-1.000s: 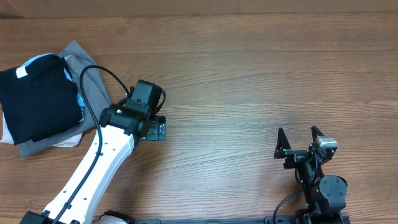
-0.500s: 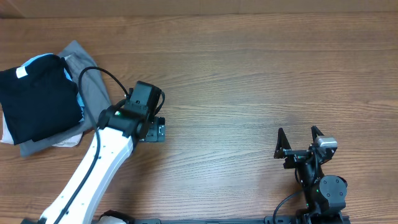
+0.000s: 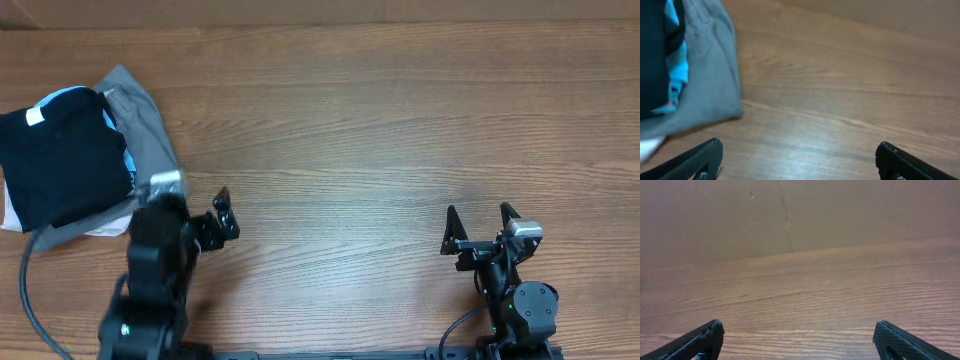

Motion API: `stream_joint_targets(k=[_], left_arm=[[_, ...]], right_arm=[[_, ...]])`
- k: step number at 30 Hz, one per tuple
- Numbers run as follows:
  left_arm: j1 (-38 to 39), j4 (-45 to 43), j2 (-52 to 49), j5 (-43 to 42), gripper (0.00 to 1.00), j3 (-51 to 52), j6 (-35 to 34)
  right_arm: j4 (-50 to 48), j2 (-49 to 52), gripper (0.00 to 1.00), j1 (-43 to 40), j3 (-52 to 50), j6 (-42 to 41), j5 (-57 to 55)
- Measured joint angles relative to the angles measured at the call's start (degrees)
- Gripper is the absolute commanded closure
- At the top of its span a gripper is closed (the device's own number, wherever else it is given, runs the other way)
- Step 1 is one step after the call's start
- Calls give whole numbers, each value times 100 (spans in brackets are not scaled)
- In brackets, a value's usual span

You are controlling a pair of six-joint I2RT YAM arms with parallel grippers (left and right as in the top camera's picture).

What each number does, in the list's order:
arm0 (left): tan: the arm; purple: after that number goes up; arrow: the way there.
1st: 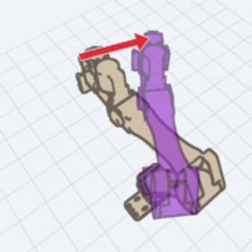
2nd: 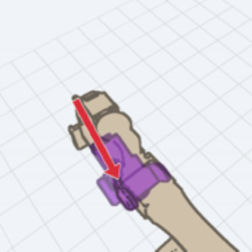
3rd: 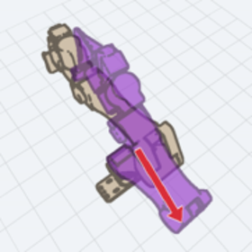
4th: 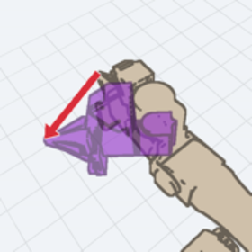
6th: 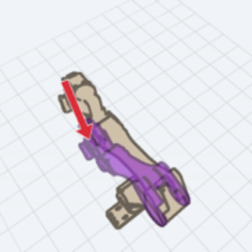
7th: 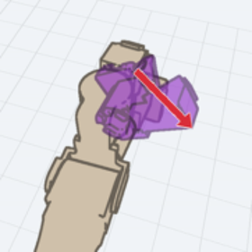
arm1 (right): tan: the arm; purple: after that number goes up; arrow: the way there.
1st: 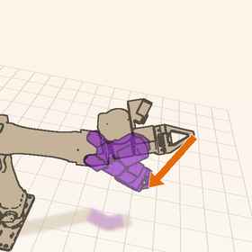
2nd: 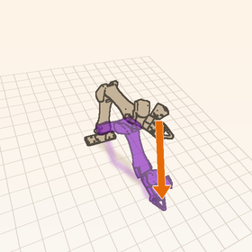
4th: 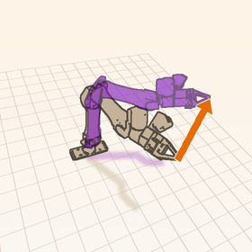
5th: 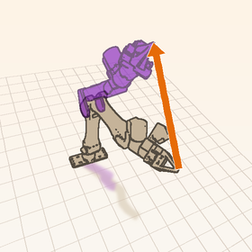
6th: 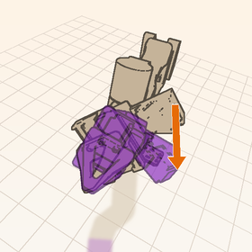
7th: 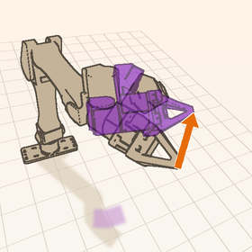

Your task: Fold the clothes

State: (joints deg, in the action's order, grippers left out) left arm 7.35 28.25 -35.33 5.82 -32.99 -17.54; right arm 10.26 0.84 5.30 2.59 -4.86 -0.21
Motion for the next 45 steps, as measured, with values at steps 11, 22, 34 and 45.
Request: stream_joint_targets(k=[11,22,34,45], left_arm=[[-299,-2758,1991,-540,0,2404,341],[-299,-2809,3324,-258,0,3213,629],[-302,-2376,3442,-374,0,3248,1108],[-302,-2376,3442,-391,0,3248,1180]], right_arm=[[-2,0,0,0,0,2,0],[2,0,0,0,0,-2,0],[0,0,0,0,0,2,2],[2,0,0,0,0,-4,-2]])
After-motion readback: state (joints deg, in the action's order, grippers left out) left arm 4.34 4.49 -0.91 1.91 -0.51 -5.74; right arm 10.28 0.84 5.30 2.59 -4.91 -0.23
